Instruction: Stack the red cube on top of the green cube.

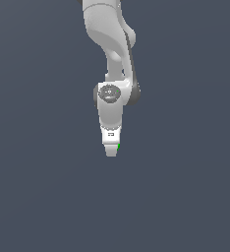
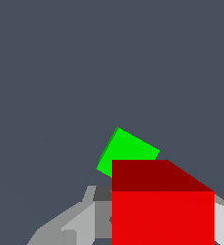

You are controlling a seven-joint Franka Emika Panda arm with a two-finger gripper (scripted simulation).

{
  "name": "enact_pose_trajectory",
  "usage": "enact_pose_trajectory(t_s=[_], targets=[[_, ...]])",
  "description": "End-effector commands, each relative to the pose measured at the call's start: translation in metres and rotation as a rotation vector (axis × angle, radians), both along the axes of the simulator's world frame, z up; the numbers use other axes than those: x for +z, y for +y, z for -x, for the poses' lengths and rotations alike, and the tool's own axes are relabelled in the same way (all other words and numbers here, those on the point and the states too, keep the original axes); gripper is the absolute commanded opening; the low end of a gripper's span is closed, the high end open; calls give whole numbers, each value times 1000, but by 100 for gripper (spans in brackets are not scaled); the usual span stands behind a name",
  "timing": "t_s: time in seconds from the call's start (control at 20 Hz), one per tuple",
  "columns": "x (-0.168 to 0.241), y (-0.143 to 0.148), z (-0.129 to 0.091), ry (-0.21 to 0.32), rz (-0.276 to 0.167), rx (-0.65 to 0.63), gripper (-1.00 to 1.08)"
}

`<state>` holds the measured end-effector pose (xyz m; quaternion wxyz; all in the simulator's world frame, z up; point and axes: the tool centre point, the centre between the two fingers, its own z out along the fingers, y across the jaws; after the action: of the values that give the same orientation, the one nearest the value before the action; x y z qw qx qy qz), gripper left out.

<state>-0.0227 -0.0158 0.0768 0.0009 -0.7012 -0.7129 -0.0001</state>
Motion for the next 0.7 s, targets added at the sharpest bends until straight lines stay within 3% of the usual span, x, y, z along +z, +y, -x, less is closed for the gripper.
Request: enact_pose_trajectory(t_s=[0.0,0.25,0.3,0.65], targets=[[-8,9,4,-1,0,-1,-100],[-15,15,6,-1,1,-1,-100],[-15,15,6,-1,1,-1,100],[-15,15,6,-1,1,-1,100]])
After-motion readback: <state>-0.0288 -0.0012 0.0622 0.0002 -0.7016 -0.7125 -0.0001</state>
